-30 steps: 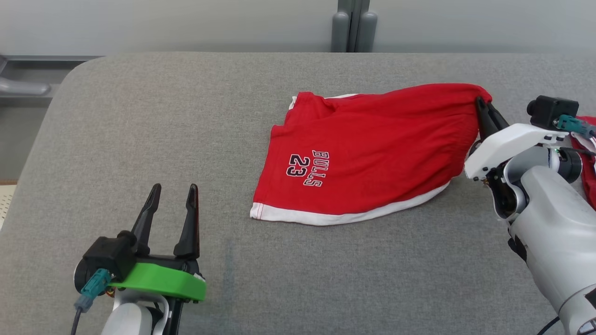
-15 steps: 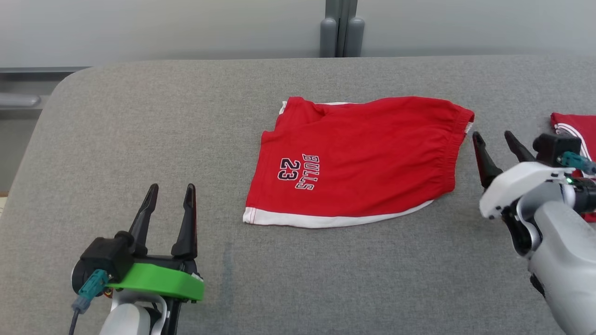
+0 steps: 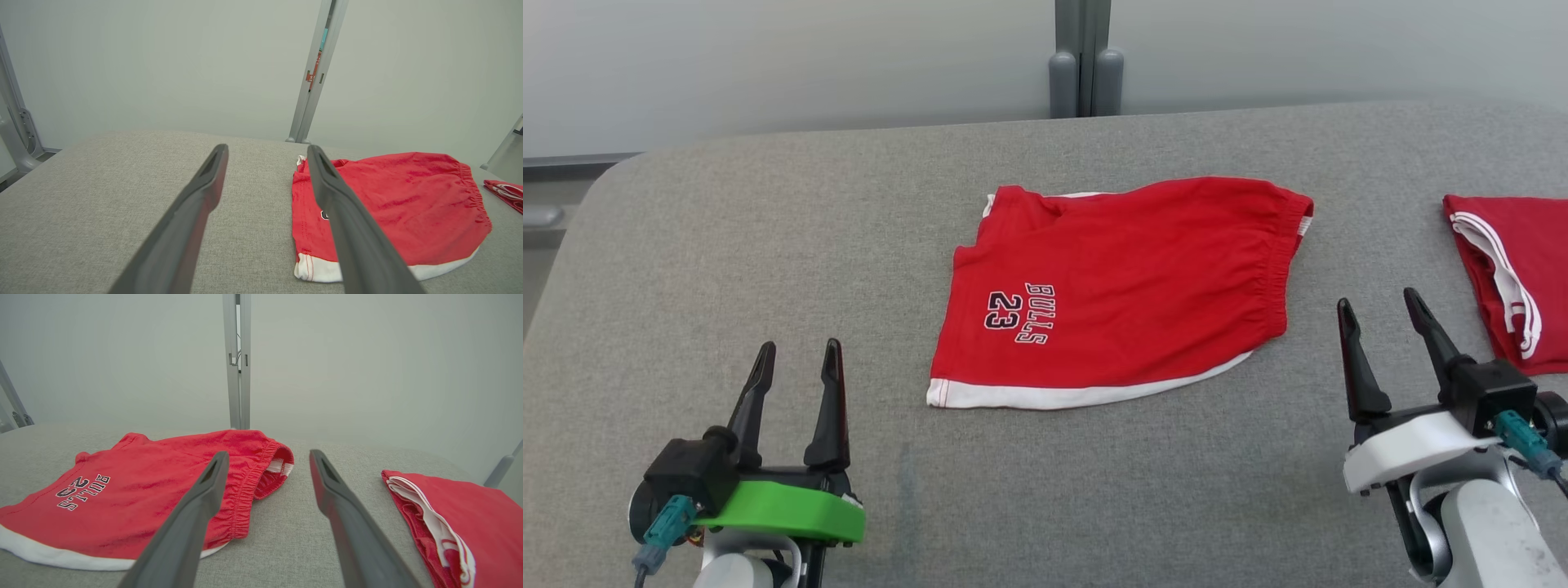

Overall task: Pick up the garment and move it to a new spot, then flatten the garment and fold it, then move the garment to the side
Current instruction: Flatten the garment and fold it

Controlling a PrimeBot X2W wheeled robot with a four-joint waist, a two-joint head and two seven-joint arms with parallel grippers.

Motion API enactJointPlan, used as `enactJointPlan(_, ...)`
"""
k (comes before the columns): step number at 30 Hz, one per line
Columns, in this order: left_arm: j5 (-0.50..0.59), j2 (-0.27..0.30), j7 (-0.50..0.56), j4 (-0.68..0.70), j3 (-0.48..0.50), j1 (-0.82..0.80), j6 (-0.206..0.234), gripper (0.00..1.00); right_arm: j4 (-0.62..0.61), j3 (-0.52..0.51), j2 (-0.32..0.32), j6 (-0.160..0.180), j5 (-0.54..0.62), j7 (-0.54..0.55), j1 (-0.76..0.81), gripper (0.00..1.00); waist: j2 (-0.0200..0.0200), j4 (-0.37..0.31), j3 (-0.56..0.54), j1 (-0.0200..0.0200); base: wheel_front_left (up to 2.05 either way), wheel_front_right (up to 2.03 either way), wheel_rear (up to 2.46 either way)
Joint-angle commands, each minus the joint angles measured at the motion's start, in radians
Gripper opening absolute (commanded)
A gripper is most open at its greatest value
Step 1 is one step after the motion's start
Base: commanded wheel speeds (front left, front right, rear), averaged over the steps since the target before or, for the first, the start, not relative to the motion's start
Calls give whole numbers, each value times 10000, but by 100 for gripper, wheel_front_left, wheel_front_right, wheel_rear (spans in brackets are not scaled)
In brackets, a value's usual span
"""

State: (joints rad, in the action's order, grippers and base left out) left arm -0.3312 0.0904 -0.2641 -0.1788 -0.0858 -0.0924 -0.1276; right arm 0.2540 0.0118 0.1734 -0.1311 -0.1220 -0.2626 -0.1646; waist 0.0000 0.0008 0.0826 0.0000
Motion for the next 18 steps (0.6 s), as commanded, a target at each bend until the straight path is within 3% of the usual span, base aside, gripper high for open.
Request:
enactJointPlan(1, 87, -6, 2, -6, 67, 166, -22, 100, -245, -83, -145, 10, 204, -12, 298, 100, 0, -94, -159, 0, 0, 0, 0)
enactJointPlan(6, 193, -32, 2, -157, 112, 352, -27, 100, -785, -383, -564, 10, 725, 261, 984, 100, 0, -120, -502, 0, 0, 0, 0)
enactJointPlan(18, 313, -110, 2, -380, 176, 822, -34, 100, -1070, -335, -703, 10, 989, 839, 1470, 100, 0, -22, -906, 0, 0, 0, 0)
